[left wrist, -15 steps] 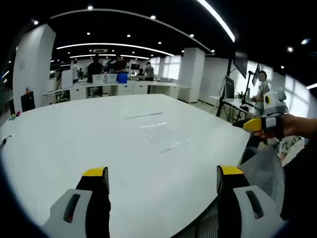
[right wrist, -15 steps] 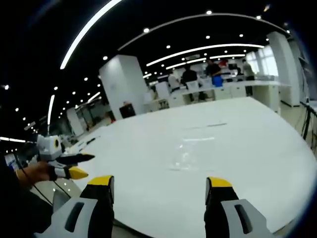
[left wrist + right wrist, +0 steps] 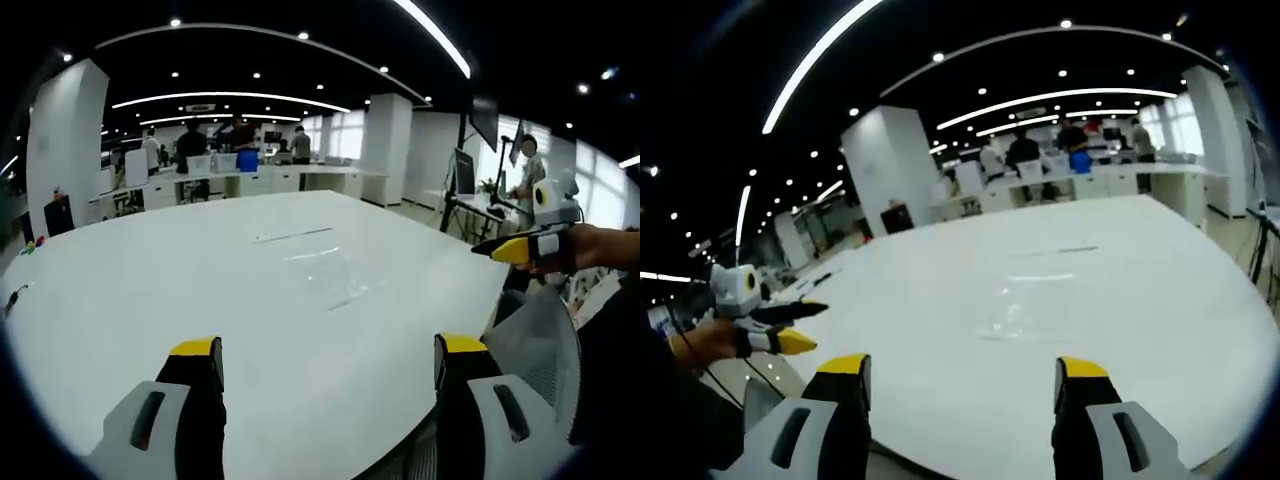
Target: Open the resealable bag by pulling the two sides of the seal apart until the entire bag opening is separated and visibly accessible.
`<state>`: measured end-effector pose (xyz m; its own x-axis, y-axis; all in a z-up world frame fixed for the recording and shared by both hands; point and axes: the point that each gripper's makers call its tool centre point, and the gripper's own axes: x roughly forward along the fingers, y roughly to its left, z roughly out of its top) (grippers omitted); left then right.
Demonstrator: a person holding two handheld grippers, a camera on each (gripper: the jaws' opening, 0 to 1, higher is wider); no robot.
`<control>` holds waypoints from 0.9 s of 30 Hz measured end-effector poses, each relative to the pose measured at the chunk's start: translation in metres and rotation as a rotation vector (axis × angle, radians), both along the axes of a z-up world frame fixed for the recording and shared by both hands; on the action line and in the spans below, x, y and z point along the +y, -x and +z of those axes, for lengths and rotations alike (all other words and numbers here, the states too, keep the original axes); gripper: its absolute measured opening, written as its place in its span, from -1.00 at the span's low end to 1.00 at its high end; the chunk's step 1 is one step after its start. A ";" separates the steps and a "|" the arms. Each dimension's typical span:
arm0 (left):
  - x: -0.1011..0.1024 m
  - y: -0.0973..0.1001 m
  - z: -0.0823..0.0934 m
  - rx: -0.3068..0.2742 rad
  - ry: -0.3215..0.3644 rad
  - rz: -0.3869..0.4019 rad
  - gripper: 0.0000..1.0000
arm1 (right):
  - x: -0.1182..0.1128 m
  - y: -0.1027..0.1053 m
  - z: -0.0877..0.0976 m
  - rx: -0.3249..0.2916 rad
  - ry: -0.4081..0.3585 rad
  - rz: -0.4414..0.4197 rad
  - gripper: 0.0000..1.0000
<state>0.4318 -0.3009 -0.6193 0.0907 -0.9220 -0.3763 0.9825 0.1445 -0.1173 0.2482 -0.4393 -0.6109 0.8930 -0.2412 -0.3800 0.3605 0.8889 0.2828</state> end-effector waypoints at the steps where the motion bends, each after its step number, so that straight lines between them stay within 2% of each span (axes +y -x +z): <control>1: 0.000 0.000 0.000 -0.001 -0.003 -0.001 0.71 | 0.000 0.000 -0.001 0.001 0.000 0.001 0.47; 12: 0.001 0.002 -0.007 0.006 -0.018 -0.002 0.73 | -0.001 -0.003 -0.002 0.002 0.001 0.011 0.46; 23: 0.001 0.001 -0.008 -0.013 -0.037 -0.004 0.71 | -0.004 0.002 -0.006 0.006 -0.003 0.004 0.44; 27: 0.001 0.001 -0.013 -0.026 -0.063 -0.003 0.69 | -0.005 0.002 -0.005 0.001 0.000 0.000 0.44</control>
